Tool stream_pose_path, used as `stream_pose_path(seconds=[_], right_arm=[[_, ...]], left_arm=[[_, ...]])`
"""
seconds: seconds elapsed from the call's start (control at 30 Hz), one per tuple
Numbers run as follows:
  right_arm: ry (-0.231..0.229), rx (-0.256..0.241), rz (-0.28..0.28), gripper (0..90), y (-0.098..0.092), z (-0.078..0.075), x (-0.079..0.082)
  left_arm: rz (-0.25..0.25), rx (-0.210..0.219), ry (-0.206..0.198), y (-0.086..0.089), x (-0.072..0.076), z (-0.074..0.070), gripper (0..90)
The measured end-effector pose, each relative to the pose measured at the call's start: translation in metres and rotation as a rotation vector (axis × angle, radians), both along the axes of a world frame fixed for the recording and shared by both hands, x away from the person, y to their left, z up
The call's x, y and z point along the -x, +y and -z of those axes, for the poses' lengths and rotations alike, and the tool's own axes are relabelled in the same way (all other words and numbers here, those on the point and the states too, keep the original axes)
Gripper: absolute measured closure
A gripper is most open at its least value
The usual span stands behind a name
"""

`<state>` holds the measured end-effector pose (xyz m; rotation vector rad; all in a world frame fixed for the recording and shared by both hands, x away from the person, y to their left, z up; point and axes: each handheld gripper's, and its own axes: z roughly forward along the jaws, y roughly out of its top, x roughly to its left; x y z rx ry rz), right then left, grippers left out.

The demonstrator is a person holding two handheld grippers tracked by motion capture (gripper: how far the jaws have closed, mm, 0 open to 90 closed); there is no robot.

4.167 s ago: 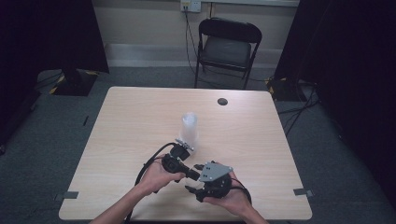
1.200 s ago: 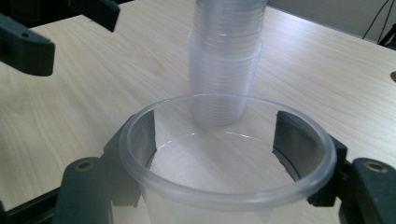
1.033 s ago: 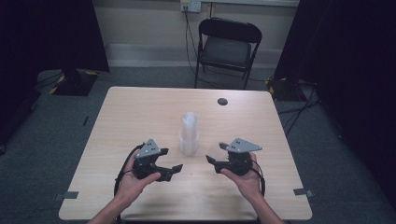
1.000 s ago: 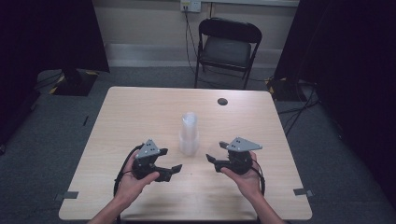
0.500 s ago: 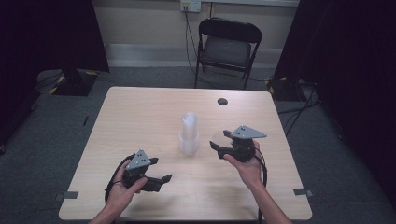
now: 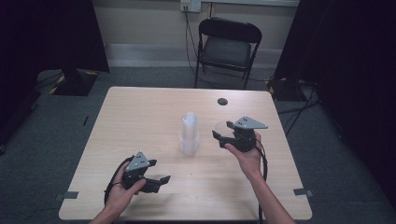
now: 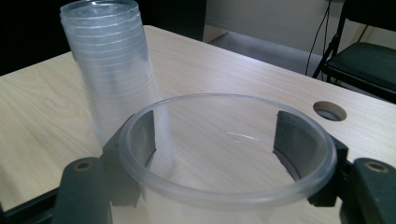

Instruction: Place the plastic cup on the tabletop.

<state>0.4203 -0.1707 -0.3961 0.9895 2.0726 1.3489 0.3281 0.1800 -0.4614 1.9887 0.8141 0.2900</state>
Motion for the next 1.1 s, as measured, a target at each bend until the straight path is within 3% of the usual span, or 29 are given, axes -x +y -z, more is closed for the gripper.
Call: stream_pose_path(seconds=[0.23,0.53,0.73,0.87,0.93,1.1], right_arm=[[0.013,-0.004,0.023,29.2,0.000,0.000,-0.017],[0.047,-0.053,0.068,29.0,-0.005,0.007,-0.045],[0.060,-0.041,0.061,28.7,0.005,0.016,-0.057],[0.066,-0.042,0.075,28.5,0.009,0.022,-0.067],[0.074,-0.035,0.088,28.3,0.012,0.025,-0.072],[0.089,-0.031,0.088,28.0,0.019,0.032,-0.078]], left_arm=[[-0.016,0.021,0.009,0.003,-0.003,0.000,15.9],[-0.041,0.010,0.036,0.004,-0.008,0.003,16.0],[-0.025,-0.010,0.019,0.003,-0.003,0.002,15.9],[-0.013,-0.009,0.021,0.004,-0.001,0.005,16.0],[-0.002,0.011,0.020,0.004,0.002,0.004,16.0],[0.007,0.002,0.007,0.002,0.004,0.001,16.0]])
